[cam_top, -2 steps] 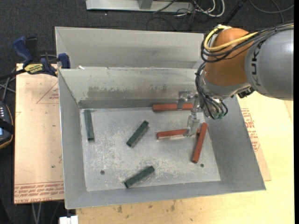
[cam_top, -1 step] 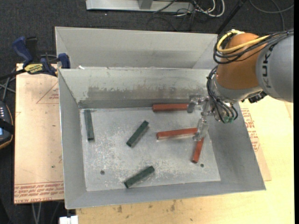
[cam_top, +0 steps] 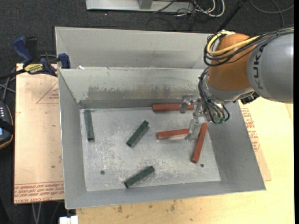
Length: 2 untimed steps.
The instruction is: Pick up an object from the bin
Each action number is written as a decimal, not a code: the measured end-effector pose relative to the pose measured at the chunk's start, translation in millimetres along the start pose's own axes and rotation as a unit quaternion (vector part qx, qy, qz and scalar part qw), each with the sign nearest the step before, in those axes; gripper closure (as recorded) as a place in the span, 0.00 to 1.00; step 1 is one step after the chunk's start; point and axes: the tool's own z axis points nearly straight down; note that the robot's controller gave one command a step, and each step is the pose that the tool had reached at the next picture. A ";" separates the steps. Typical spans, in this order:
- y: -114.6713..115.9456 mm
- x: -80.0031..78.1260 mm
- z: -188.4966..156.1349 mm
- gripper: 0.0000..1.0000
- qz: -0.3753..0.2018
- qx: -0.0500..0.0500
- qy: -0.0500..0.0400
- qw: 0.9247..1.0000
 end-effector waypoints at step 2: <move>-0.2 -6.8 64.7 1.00 0.047 0.000 -0.001 0.999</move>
Offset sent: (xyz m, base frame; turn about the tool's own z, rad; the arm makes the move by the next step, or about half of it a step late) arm 0.0056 -0.0015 -0.0658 0.0967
